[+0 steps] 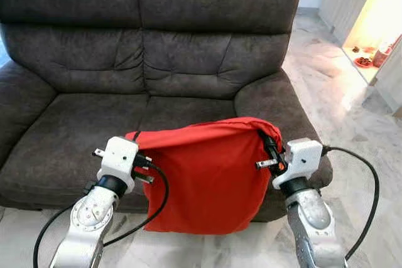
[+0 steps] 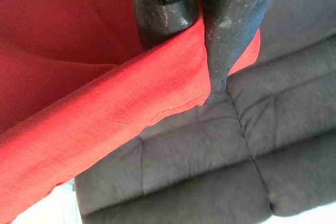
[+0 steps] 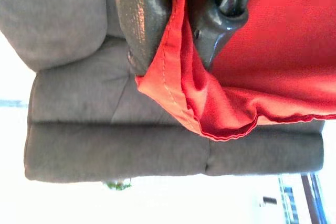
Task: Move the pillow to the sofa from floor
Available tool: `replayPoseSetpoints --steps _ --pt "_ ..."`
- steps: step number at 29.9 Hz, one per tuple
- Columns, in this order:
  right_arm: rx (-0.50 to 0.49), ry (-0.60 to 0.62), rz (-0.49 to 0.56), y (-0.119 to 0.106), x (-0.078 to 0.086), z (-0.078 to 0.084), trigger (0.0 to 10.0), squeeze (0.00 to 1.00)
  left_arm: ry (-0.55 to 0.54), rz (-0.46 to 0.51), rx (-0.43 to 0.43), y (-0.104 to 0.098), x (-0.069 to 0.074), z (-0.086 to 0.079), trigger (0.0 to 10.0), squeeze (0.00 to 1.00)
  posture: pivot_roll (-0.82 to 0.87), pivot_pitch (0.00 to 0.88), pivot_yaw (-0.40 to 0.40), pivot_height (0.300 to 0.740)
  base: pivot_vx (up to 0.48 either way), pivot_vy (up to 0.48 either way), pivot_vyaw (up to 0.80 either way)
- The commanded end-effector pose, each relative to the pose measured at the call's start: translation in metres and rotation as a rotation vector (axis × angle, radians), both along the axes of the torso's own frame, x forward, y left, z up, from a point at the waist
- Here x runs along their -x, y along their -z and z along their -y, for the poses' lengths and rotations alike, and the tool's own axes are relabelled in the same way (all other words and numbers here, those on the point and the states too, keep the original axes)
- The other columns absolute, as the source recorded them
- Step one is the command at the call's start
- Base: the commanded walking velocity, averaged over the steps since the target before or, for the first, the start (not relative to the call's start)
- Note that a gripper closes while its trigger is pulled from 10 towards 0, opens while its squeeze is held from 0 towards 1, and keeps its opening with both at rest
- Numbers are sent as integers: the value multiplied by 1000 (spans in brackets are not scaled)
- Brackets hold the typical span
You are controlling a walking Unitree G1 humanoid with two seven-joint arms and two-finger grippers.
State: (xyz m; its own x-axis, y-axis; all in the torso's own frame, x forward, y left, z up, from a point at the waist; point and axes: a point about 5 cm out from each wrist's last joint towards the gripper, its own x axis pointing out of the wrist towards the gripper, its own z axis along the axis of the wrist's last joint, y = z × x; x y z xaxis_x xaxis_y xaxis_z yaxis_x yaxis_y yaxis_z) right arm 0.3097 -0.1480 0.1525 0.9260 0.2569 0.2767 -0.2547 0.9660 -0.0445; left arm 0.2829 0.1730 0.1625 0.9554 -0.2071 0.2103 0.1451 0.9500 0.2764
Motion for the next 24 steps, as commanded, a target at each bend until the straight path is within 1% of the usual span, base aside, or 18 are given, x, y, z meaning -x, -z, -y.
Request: replayPoseSetpoints --steps 1,4,8,15,17,22,24 --pt "-38 68 119 -29 -1 13 10000 0 -49 95 -6 -23 0 -12 10000 0 64 86 21 740 251 0 0" --pt "-43 67 152 -39 -3 12 10000 0 -57 124 -8 -32 0 -13 10000 0 67 91 18 740 256 0 0" --pt "-51 62 170 -45 -3 10 10000 0 -72 158 -13 -43 -1 -16 10000 0 69 94 15 740 263 0 0" --pt "-45 43 190 -53 -3 6 10000 0 -76 184 -15 -53 -2 -15 10000 0 76 102 14 740 275 0 0" --pt "-52 50 209 -60 -4 7 10000 0 -76 199 -18 -60 -3 -15 10000 0 78 104 14 740 281 0 0" --pt "-35 50 235 -68 -5 6 10000 0 -75 215 -28 -66 -4 -15 10000 0 79 104 15 740 289 0 0" --pt "-35 45 261 -77 -5 5 10000 0 -72 231 -35 -72 -5 -15 10000 0 80 106 17 740 294 0 0"
